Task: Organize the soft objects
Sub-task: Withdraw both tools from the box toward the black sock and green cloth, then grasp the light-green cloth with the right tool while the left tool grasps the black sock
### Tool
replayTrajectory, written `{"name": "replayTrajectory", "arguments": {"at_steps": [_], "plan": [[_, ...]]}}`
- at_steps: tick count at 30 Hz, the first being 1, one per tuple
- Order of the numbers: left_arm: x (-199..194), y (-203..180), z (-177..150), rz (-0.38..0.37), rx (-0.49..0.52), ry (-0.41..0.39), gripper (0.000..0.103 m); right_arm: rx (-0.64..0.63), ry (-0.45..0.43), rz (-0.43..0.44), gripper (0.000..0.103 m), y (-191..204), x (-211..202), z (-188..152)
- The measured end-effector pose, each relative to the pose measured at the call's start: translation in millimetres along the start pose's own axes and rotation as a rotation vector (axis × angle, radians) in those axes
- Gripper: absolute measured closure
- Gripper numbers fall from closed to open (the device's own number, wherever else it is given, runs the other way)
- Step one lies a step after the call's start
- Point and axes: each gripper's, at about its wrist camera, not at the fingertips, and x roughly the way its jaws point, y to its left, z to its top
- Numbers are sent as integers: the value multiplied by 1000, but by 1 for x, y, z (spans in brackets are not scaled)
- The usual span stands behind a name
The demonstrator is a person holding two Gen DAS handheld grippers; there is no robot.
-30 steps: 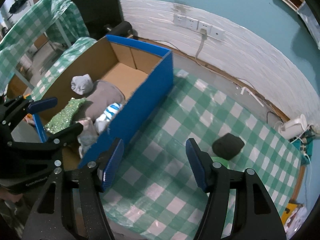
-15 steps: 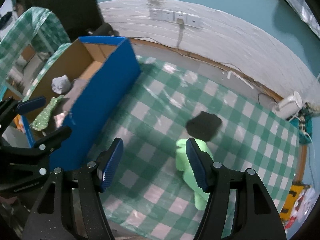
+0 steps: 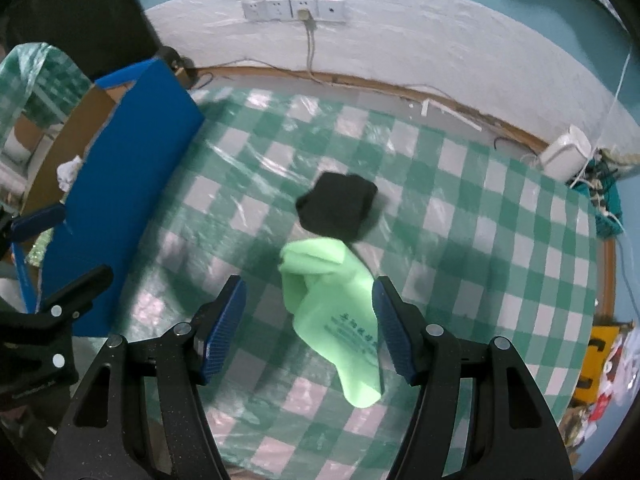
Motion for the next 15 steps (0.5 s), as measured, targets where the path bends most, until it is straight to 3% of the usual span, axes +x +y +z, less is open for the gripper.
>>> {"name": "replayTrajectory", "arguments": {"at_steps": [15], "plan": [[58, -32, -1, -4, 74, 120, 26, -4, 94, -14, 38, -10, 58, -13]]}}
